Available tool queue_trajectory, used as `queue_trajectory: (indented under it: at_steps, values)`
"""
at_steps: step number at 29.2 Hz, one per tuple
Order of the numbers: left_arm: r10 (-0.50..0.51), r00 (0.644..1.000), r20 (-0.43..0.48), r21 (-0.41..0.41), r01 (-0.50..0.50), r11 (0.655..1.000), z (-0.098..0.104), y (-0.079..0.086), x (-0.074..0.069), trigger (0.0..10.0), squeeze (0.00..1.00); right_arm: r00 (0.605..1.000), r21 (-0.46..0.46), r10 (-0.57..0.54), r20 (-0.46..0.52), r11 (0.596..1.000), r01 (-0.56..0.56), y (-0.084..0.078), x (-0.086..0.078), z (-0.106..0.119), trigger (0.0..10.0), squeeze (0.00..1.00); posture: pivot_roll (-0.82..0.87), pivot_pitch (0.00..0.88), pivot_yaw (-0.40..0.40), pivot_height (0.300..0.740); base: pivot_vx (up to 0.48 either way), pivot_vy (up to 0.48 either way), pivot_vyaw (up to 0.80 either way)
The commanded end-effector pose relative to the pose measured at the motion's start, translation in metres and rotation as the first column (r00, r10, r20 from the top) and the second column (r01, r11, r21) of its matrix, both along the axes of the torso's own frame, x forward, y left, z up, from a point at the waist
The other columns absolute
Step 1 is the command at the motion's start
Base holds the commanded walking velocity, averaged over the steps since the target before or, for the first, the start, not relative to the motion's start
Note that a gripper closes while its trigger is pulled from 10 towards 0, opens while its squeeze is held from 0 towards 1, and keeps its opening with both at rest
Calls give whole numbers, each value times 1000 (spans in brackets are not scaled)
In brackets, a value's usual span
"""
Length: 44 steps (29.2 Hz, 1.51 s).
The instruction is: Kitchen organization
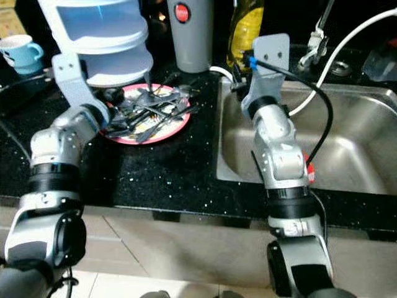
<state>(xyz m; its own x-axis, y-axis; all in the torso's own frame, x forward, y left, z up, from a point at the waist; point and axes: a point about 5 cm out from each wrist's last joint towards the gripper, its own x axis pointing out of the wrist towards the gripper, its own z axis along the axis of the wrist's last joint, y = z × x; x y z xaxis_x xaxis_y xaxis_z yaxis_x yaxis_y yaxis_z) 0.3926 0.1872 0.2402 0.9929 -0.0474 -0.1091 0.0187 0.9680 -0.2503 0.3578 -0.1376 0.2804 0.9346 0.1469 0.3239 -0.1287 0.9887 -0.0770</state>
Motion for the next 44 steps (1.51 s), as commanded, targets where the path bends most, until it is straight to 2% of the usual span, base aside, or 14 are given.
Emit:
queue_trajectory:
  at_steps: [1,3,7,9,10,12,15,23,32,35,36,37,41,44]
  values:
    - [-34,999,-17,-36,33,999,0,-9,4,10000,0,1000,5,-6,-2,1000,6,0,2,0,10000,0,89,67,2,740,0,0,0]
    - [-71,997,-19,-118,68,991,2,-12,8,10000,0,1000,12,1,-8,1000,-1,4,2,-2,10000,0,89,75,2,740,0,0,0]
    - [-94,996,-9,-178,91,980,4,-12,12,10000,0,1000,16,15,-10,1000,-15,11,2,-2,10000,0,78,71,7,740,0,0,0]
    - [-100,995,0,-234,97,967,5,-8,14,6745,0,999,18,33,-1,999,-33,16,-2,-3,10000,0,81,62,31,740,0,0,0]
    - [-100,995,0,-234,97,967,5,-8,14,6745,0,999,18,33,-1,999,-33,16,-2,-3,10000,0,81,62,31,740,0,0,0]
    - [-89,996,-16,-286,80,955,1,-3,15,471,0,1000,37,23,-11,999,-22,14,-4,-7,10000,0,77,66,25,740,0,0,0]
    - [-68,997,-29,-313,56,948,-4,2,15,0,0,1000,44,19,-17,999,-18,13,-4,-9,10000,0,83,52,17,740,0,0,0]
    - [12,998,57,-272,4,962,-1,18,11,0,0,999,48,34,-11,998,-33,15,0,-8,10000,0,116,16,-6,740,0,0,0]
    - [73,991,111,-343,-30,939,-6,41,2,0,0,999,65,51,5,997,-52,24,6,-9,10000,0,117,0,-6,740,0,0,0]
    - [84,964,252,-286,-9,958,22,40,2,0,0,1000,79,5,29,997,-8,13,-1,-2,10000,0,60,0,75,740,0,0,0]
    - [89,945,315,-266,-2,964,36,40,2,2118,0,999,85,-11,38,996,7,8,-3,1,10000,0,52,0,84,740,0,0,0]
    - [96,914,393,-296,27,955,52,38,1,10000,0,998,81,-39,40,996,36,1,-6,-4,10000,0,13,4,107,740,0,0,0]
    - [158,853,498,-376,49,925,80,40,-2,10000,0,996,110,-93,17,990,90,-8,-13,-14,10000,0,13,9,133,740,0,0,0]
    - [160,809,566,-373,78,925,101,39,-6,10000,0,996,120,-93,13,989,90,-7,-18,-16,10000,0,-18,34,139,740,0,0,0]
